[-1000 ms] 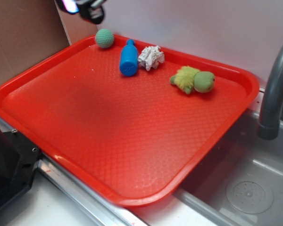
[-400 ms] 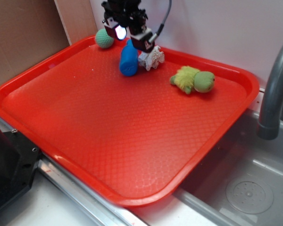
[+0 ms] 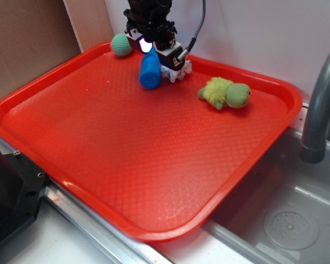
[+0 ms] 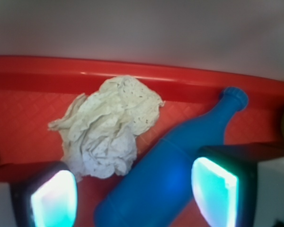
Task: Grab the white paper.
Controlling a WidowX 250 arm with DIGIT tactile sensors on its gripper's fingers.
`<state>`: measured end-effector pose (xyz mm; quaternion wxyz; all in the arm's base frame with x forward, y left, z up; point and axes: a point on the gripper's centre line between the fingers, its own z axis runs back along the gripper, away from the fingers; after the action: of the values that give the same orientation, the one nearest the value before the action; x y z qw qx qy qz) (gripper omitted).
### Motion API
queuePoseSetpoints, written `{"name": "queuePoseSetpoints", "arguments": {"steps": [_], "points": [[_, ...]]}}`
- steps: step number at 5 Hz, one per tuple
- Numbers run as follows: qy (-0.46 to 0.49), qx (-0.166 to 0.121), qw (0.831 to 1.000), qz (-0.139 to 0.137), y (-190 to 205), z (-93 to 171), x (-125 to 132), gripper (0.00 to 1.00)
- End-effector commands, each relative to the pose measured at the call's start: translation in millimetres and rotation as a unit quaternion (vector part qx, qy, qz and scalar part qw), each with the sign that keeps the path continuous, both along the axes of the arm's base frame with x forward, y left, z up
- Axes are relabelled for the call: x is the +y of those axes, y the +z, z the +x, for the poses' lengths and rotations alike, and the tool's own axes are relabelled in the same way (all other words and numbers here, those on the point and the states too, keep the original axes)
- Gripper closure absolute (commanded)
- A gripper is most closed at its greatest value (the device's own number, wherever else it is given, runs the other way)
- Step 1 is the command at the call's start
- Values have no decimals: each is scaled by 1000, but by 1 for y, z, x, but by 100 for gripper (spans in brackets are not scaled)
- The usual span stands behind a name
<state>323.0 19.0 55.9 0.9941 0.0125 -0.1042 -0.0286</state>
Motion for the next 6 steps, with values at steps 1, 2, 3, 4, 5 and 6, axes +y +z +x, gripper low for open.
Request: {"name": "queuePoseSetpoints", "arguments": {"steps": [1, 2, 3, 4, 5, 6], "points": [[-2, -18, 1000, 0, 13, 8, -2, 0], [-53, -39, 997, 36, -2, 14, -22, 0], [-105, -42, 993, 17, -14, 17, -26, 0], [-119, -28, 992, 12, -23, 21, -30, 0], [-120, -17, 993, 15, -26, 19, -33, 0], [-112, -16, 993, 23, -33, 23, -31, 0]]}}
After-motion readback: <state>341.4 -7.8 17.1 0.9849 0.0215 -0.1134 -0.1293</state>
